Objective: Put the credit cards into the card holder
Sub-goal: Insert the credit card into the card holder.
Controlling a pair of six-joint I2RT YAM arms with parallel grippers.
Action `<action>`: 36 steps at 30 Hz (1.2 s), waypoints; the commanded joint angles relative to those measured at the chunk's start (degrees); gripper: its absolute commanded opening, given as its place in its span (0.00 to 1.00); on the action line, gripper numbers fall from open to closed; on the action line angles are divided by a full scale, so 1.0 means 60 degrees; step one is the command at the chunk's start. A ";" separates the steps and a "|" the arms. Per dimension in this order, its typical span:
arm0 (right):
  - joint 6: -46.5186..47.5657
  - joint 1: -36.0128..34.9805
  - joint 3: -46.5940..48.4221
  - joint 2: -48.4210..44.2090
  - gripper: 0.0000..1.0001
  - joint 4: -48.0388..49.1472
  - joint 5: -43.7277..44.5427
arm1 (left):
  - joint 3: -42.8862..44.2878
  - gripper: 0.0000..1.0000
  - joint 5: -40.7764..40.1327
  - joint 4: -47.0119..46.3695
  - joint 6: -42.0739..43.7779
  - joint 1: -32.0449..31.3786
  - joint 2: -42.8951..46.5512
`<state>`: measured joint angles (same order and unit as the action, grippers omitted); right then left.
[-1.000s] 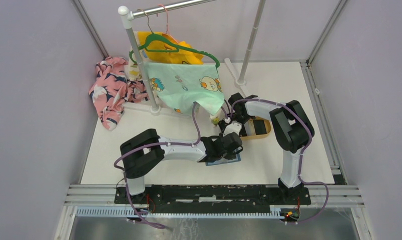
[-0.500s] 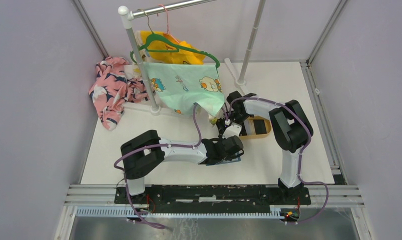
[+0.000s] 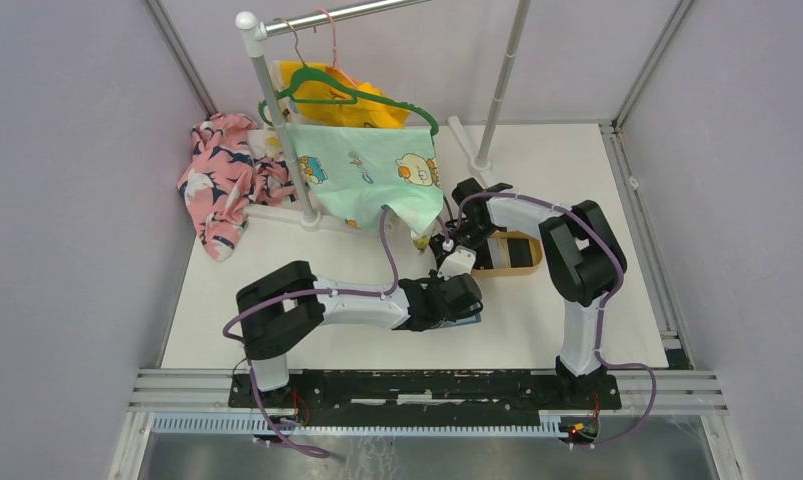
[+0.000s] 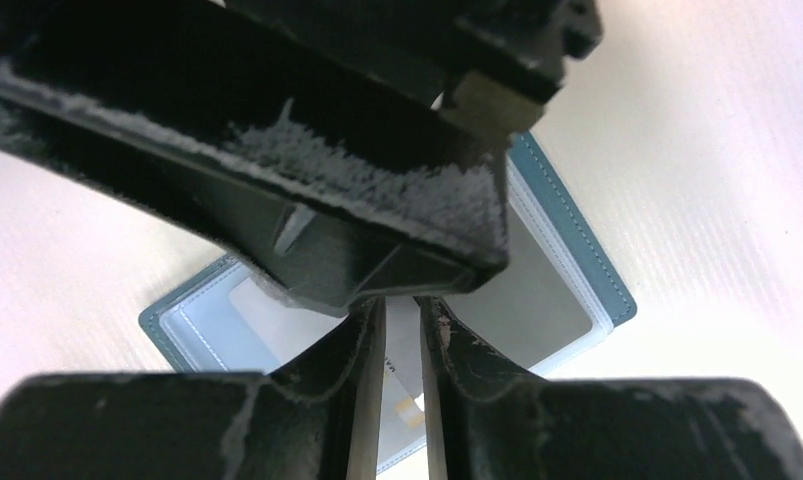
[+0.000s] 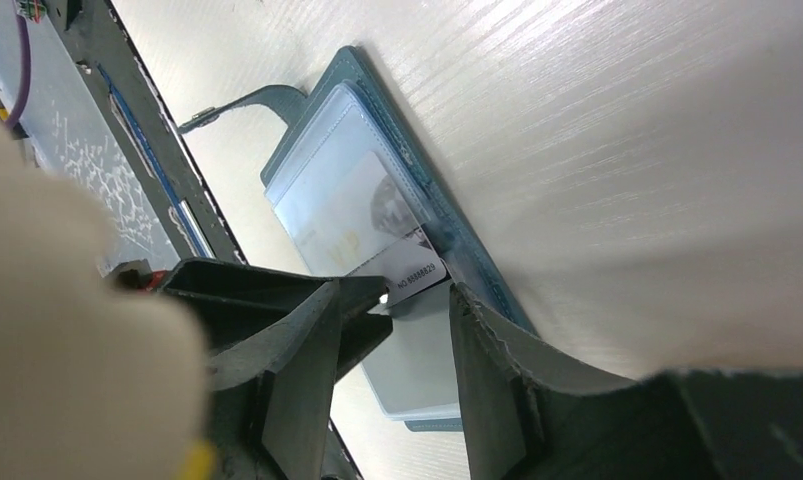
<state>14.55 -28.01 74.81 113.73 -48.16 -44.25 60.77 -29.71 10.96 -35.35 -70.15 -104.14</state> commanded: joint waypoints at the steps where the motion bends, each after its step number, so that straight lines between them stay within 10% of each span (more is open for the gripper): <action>1: 0.0584 -0.0046 0.0188 -0.0458 0.51 -0.0507 0.0196 | -0.0201 0.26 -0.0815 0.0282 -0.0304 0.0103 0.0370; 36: 0.0872 -0.0049 0.0234 -0.0578 0.51 -0.0640 -0.0267 | -0.0241 0.03 -0.0291 0.0645 -0.0545 0.0117 0.0528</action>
<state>18.81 -28.01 74.81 112.66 -51.55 -44.12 58.50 -28.14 13.02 -35.42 -69.71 -101.97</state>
